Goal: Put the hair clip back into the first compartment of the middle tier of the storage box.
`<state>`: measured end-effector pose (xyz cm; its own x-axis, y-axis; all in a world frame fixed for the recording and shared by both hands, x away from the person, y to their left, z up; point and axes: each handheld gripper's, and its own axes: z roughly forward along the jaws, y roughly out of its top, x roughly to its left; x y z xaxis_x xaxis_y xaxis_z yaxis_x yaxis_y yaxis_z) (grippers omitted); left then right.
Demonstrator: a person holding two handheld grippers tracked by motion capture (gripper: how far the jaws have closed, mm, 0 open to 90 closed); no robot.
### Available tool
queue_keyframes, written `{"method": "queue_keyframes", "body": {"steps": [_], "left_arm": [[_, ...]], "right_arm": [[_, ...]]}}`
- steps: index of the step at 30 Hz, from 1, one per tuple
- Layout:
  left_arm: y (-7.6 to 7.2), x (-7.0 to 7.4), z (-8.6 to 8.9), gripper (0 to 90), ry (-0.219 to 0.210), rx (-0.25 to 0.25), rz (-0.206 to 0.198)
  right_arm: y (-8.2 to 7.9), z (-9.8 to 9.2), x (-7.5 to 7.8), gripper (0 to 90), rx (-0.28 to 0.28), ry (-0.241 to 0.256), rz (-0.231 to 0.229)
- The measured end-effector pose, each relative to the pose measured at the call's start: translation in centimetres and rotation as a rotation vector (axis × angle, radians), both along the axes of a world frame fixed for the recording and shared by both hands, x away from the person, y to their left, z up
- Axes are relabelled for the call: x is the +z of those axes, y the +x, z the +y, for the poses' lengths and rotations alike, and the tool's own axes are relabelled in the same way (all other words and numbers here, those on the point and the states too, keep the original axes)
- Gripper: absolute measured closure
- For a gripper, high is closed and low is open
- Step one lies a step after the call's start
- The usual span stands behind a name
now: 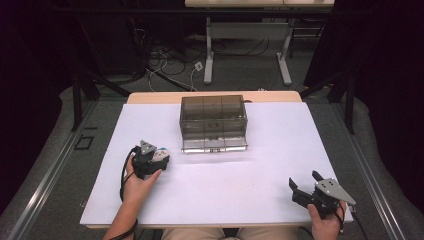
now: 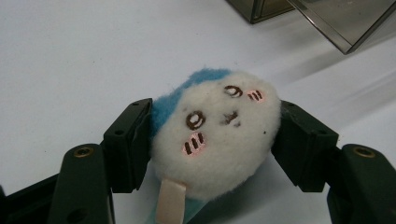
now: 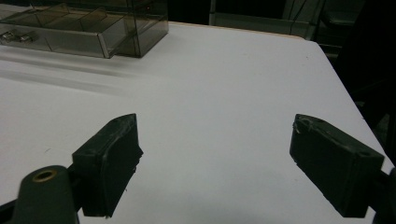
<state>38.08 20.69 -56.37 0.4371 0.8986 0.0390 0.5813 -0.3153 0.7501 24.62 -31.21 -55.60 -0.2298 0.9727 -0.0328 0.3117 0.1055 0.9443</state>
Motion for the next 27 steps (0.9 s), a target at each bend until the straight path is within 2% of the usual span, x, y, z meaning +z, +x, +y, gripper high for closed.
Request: {"method": "queue_keyframes", "body": {"steps": [23, 25, 27], "left_arm": [[-0.69, 0.62, 0.22, 33.6, -0.023, 0.005, -0.038], [-0.81, 0.78, 0.35, 33.7, -0.007, -0.002, -0.04], [-0.85, 0.73, 0.26, 33.7, -0.022, 0.007, -0.048]], "right_arm": [[0.02, -0.08, -0.01, 15.3, 0.002, -0.002, -0.006], [-0.01, -0.08, 0.01, 15.3, 0.002, -0.003, -0.003], [-0.02, -0.05, 0.02, 15.3, 0.002, -0.003, -0.005]]}}
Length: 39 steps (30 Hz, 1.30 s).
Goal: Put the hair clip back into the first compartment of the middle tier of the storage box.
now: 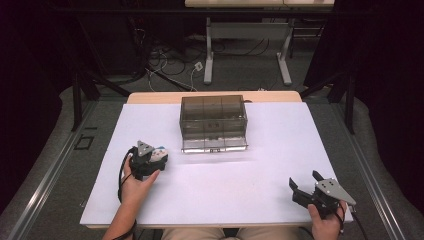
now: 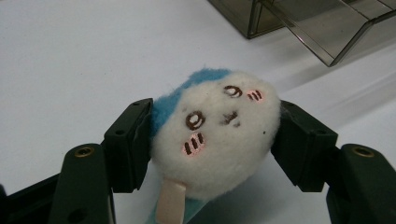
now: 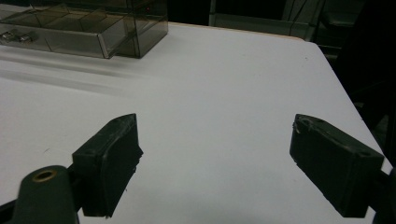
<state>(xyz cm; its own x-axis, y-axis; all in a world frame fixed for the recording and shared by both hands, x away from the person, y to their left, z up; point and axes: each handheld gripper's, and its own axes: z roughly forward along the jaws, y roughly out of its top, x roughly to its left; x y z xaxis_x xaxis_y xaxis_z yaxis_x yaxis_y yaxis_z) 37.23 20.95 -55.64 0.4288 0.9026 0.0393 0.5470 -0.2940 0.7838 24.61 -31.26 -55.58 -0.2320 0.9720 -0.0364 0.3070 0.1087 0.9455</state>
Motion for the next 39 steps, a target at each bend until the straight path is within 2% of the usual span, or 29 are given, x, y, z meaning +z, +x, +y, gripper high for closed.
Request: {"method": "queue_keyframes", "body": {"steps": [4, 5, 14, 19, 20, 29, 30, 31, 32, 39], "left_arm": [[-0.2, 0.2, 0.1, 33.7, -0.007, -0.001, -0.003], [-0.2, 0.2, 0.2, 33.7, -0.002, 0.0, -0.02], [-0.7, 0.7, 0.3, 33.8, -0.018, 0.0, -0.037], [-1.0, 1.0, 0.2, 33.8, -0.024, 0.001, -0.059], [-1.1, 1.2, 0.3, 33.8, -0.023, 0.001, -0.076], [-1.4, 1.4, 0.2, 33.8, -0.027, 0.001, -0.097], [-1.4, 1.4, 0.2, 33.8, -0.028, -0.002, -0.102], [-1.4, 1.5, 0.2, 33.8, -0.028, 0.0, -0.104], [-1.5, 1.5, 0.2, 33.9, -0.031, -0.001, -0.103], [-1.7, 1.7, 0.2, 33.8, -0.036, -0.001, -0.132]], "right_arm": [[0.0, 0.0, 0.0, 15.3, 0.001, 0.0, 0.0], [0.0, 0.0, 0.0, 15.3, 0.001, -0.002, -0.001], [0.0, 0.0, 0.0, 15.3, 0.0, 0.001, -0.002], [0.0, 0.0, 0.0, 15.3, -0.002, 0.001, -0.01], [0.0, 0.0, 0.0, 15.3, 0.0, 0.003, -0.001], [0.0, 0.0, -0.1, 15.3, 0.001, 0.004, -0.002], [0.0, -0.1, -0.1, 15.3, -0.001, -0.001, 0.0], [-0.1, -0.1, 0.1, 15.3, -0.002, -0.008, 0.027], [0.1, -0.1, -0.1, 15.3, -0.001, 0.005, -0.002], [0.0, -0.2, -0.1, 15.3, -0.008, 0.001, 0.005]]}}
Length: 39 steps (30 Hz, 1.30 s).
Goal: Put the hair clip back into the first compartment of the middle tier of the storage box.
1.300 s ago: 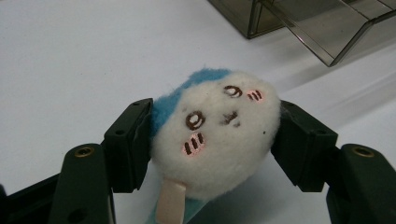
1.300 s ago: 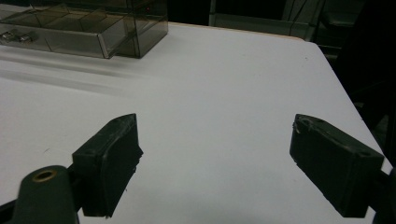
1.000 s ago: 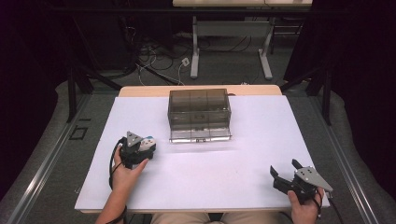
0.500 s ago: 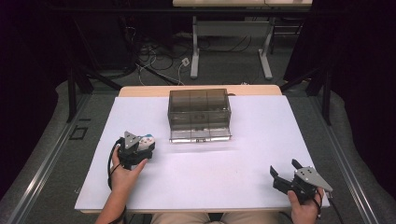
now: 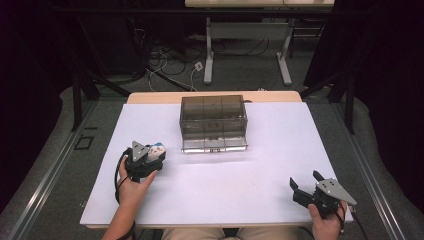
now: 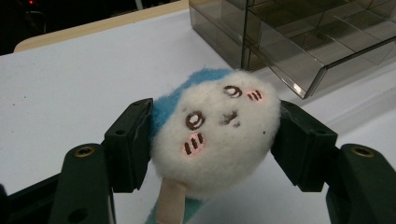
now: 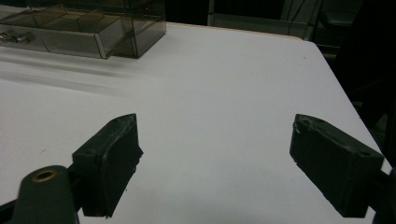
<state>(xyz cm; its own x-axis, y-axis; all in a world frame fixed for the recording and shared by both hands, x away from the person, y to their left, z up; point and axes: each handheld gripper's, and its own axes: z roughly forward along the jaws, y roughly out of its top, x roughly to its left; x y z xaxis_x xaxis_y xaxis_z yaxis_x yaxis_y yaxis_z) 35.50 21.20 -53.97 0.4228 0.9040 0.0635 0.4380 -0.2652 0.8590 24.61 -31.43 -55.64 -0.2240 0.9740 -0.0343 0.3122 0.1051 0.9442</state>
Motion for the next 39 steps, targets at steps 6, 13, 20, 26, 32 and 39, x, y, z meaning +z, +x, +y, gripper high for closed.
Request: {"method": "queue_keyframes", "body": {"steps": [6, 13, 20, 26, 32, 39], "left_arm": [[-0.3, 0.3, 0.1, 33.8, 0.0, -0.004, -0.02], [-0.5, 0.9, -0.3, 33.8, -0.009, -0.021, -0.053], [-0.6, 1.4, -0.8, 33.8, -0.011, -0.033, -0.071], [-0.7, 1.8, -1.2, 33.8, -0.019, -0.043, -0.084], [-0.9, 2.2, -1.6, 33.8, -0.05, -0.069, -0.079], [-1.1, 2.7, -2.0, 33.8, -0.061, -0.083, -0.082]], "right_arm": [[0.0, 0.0, 0.0, 15.3, 0.0, 0.002, -0.01], [0.0, 0.1, 0.0, 15.3, -0.001, -0.004, -0.01], [0.0, 0.1, -0.1, 15.3, -0.001, 0.001, -0.013], [0.0, -0.1, 0.0, 15.3, 0.0, -0.001, -0.01], [0.1, 0.0, -0.1, 15.3, -0.003, -0.002, -0.013], [0.3, 0.1, 0.0, 15.3, -0.002, 0.001, -0.017]]}}
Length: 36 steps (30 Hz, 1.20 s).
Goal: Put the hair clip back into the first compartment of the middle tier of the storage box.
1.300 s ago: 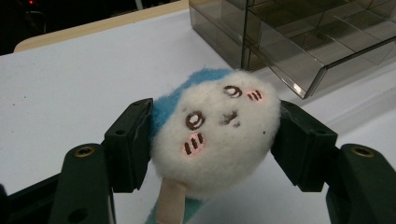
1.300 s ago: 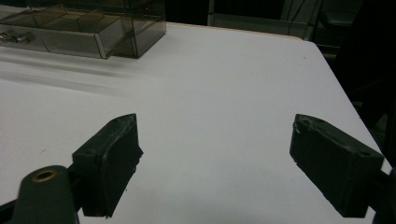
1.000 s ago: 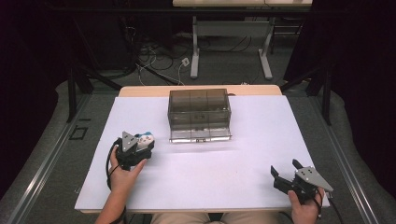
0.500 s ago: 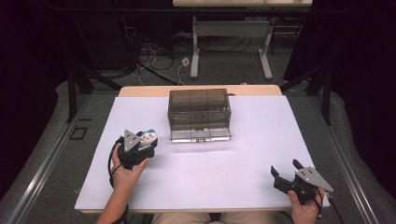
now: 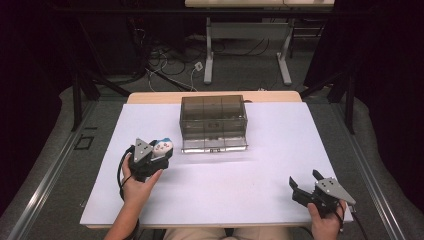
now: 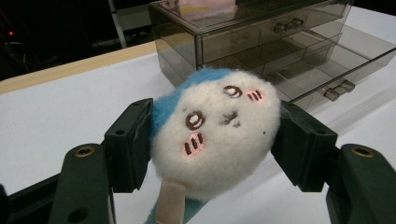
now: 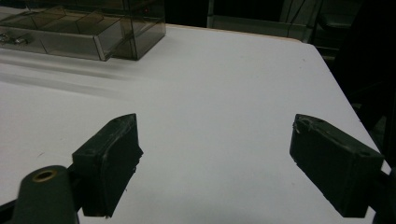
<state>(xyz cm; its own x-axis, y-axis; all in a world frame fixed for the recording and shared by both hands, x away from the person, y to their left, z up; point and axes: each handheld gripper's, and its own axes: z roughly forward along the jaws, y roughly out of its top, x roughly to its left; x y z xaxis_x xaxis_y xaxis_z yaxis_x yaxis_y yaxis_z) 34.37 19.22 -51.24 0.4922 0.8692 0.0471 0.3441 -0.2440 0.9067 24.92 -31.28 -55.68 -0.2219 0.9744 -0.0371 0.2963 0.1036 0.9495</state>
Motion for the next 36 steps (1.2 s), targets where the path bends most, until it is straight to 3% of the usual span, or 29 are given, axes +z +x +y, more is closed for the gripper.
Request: {"method": "queue_keyframes", "body": {"steps": [4, 5, 6, 9, 11, 14, 17, 27, 36], "left_arm": [[-0.2, 0.3, -0.1, 33.8, -0.006, -0.003, -0.003], [-0.3, 0.5, -0.1, 33.8, -0.009, -0.007, -0.005], [-0.3, 0.5, -0.1, 33.8, -0.009, -0.007, -0.005], [-0.2, 0.6, -0.3, 33.8, -0.009, -0.012, -0.007], [0.0, 0.8, -0.6, 33.8, -0.006, -0.019, -0.006], [0.1, 1.0, -0.8, 33.8, 0.008, -0.026, -0.002], [0.4, 1.2, -0.9, 33.8, 0.025, -0.03, 0.006], [1.5, 2.4, -1.0, 33.7, 0.015, -0.049, 0.055], [2.1, 4.0, -1.3, 33.7, 0.054, -0.064, 0.066]], "right_arm": [[0.1, 0.1, 0.0, 15.3, 0.012, 0.001, 0.004], [0.3, 0.3, -0.2, 15.3, -0.004, 0.009, -0.03], [0.3, 0.3, -0.2, 15.3, -0.004, 0.009, -0.03], [0.0, 0.1, 0.2, 15.3, 0.015, -0.013, 0.034], [0.1, 0.2, 0.1, 15.3, 0.013, -0.004, 0.003], [0.2, 0.3, 0.1, 15.3, 0.007, 0.002, -0.005], [0.2, 0.4, 0.1, 15.3, 0.018, -0.006, -0.003], [0.2, 0.3, 0.1, 15.3, 0.009, 0.004, -0.001], [0.2, 0.3, 0.1, 15.3, 0.009, 0.007, 0.001]]}}
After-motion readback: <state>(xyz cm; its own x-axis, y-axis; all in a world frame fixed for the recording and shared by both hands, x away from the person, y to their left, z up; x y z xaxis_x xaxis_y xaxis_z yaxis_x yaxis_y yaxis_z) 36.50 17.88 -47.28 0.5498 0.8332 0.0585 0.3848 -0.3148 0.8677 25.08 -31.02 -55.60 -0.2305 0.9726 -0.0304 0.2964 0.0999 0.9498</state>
